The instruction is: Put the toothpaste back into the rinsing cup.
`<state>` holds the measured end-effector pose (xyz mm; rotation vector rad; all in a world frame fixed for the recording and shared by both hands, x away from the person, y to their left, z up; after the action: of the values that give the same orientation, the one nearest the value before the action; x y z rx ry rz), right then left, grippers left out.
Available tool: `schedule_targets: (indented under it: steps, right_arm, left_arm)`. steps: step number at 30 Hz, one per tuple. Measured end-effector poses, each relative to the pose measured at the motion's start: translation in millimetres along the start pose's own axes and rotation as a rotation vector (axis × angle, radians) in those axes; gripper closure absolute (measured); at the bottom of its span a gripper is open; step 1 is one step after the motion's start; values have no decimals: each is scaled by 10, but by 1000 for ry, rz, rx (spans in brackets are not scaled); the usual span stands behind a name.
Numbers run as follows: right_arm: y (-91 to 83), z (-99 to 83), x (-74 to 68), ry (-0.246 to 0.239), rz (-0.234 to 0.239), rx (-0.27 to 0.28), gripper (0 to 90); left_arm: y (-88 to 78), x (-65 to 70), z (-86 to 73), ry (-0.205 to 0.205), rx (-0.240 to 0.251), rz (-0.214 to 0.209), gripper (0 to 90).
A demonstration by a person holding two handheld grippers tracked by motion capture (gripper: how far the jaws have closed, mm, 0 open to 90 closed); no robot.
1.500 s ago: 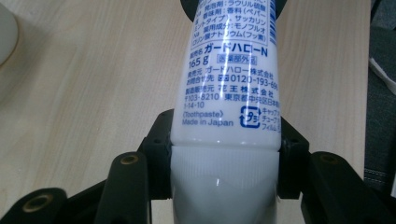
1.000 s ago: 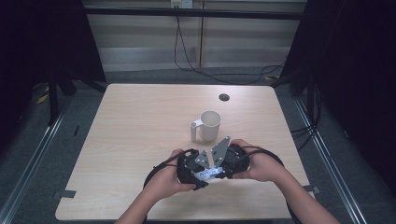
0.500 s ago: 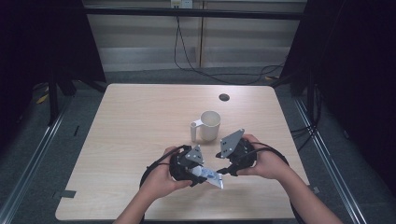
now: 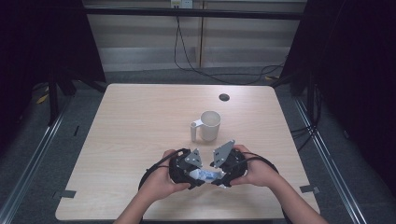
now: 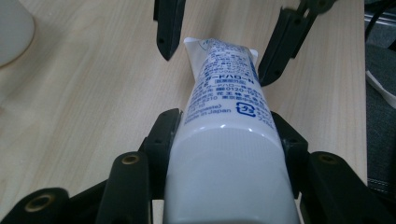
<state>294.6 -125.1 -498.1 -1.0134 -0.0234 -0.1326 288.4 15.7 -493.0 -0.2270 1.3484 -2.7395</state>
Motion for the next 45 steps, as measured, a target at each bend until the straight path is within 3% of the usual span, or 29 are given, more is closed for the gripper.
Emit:
schedule_targets:
  steps: [2, 4, 7, 16, 17, 22, 23, 24, 26, 28, 30, 31, 33, 34, 36, 37, 38, 40, 42, 45]
  right_arm:
    - [65, -26, -7, 0, 11, 4, 397]
    - [100, -50, -29, 7, 26, 6, 510]
    - [113, -59, -47, -13, 31, 25, 546]
    - [57, -142, -31, 31, 20, 27, 435]
    - [45, -147, -25, 38, 14, 28, 426]
    - [-13, -174, -16, 42, 7, 41, 411]
    - [-23, -181, -10, 43, 2, 41, 410]
    - [-32, -189, -13, 54, 5, 42, 405]
    - [-51, -200, 2, 58, 2, 48, 391]
    - [-68, -211, 3, 59, -8, 41, 391]
    - [-74, -223, 2, 59, -8, 35, 389]
    - [-77, -228, 4, 58, -15, 31, 384]
    - [-81, -236, 3, 66, -10, 37, 383]
    - [-88, -239, 1, 69, -10, 36, 382]
    - [-95, -240, 8, 67, -12, 41, 376]
    - [-103, -240, 15, 68, -17, 39, 370]
    - [-115, -240, 19, 74, -19, 37, 364]
    - [-145, -232, 35, 71, -34, 46, 357]
    - [-191, -232, 38, 85, -43, 56, 343]
    - [-301, -246, 73, 142, -61, 116, 308]
  left_arm:
    - [16, -10, -24, -7, 1, -12, 526]
    - [33, -11, -47, -7, -4, -12, 526]
    - [90, 3, -92, -4, -35, -18, 524]
    - [188, 4, -190, -12, -156, -31, 522]
    - [195, -4, -196, 6, -161, -32, 522]
    - [201, 25, -185, -1, -186, -22, 519]
    - [193, 24, -175, 12, -211, -34, 518]
    - [193, 28, -159, 9, -206, -21, 515]
    - [183, 8, -119, 38, -217, -14, 448]
    - [193, 26, -103, 33, -234, -19, 450]
    - [233, 14, -122, 41, -282, -27, 450]
    - [246, 5, -112, 51, -269, -25, 431]
    - [248, 11, -90, 49, -272, -41, 453]
    - [252, 32, -77, 40, -280, -49, 529]
    - [265, 55, -60, 60, -301, -30, 547]
    - [280, 69, -48, 44, -300, -19, 567]
    - [270, 72, -35, 35, -331, -21, 583]
    - [265, 89, -29, 34, -337, -11, 610]
    - [246, 90, -49, 34, -301, 2, 629]
    - [193, 35, -112, -6, -243, 25, 642]
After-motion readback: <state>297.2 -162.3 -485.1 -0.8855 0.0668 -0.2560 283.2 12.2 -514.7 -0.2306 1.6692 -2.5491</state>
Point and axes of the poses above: each handheld gripper's, and its own axes: y roughly forward along the jaws, z roughly out of its top, x roughly to its right, the point moved 5 cm from there along y, roughly forward along the jaws, and after that the axes turned 3 degrees about -z, right-handed, at the moved point
